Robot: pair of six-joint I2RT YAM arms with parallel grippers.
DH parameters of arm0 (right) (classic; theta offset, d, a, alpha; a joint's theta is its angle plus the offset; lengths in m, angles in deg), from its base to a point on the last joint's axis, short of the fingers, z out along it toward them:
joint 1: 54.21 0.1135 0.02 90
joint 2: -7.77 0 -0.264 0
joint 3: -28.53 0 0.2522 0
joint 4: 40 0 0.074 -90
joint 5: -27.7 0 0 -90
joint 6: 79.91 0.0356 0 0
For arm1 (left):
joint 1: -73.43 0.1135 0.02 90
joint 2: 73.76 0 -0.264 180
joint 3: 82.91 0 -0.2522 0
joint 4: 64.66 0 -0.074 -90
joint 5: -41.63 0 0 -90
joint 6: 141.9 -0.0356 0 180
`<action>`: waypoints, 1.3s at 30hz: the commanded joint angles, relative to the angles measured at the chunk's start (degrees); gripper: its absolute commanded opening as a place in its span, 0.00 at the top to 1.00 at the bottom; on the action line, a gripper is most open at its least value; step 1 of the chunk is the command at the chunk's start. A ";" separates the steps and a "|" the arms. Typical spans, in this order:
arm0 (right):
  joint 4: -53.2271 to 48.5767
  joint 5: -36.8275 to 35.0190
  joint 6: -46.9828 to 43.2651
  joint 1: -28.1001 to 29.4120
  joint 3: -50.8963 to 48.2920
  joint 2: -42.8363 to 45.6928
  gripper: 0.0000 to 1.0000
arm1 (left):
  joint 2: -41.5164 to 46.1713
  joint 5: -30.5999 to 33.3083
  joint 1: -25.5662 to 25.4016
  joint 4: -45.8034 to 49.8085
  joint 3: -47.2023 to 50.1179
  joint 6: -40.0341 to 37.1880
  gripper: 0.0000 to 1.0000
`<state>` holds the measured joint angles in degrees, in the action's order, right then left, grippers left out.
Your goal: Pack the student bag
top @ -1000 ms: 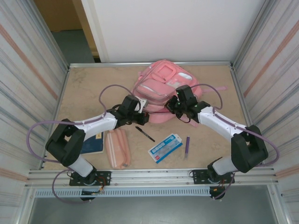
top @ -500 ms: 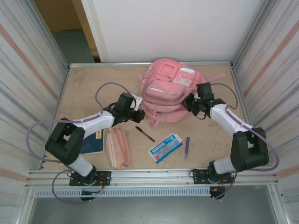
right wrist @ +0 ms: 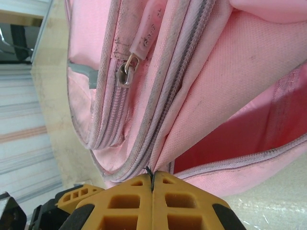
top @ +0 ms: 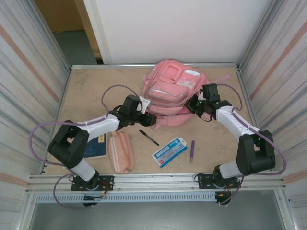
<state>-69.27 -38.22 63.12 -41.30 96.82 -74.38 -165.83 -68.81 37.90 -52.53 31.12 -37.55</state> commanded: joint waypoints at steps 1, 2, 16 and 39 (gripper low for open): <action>0.59 3.15 -1.79 0.49 1.21 0.60 1.00 | -2.08 4.01 -1.18 1.01 -3.51 -0.54 0.49; 0.92 2.99 -1.63 0.77 0.86 0.67 1.00 | -2.75 5.01 -1.50 1.80 -4.30 -1.02 0.48; -0.31 1.99 -1.80 3.10 2.10 1.64 1.00 | -9.21 12.27 -3.14 8.20 -9.40 0.77 0.52; -2.77 2.51 -5.70 -0.21 3.77 1.71 1.00 | -4.72 5.71 -1.06 7.98 -6.93 -3.12 1.00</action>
<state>-71.06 -37.09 60.50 -39.86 97.91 -74.36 -173.66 -61.45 36.00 -45.60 23.10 -38.54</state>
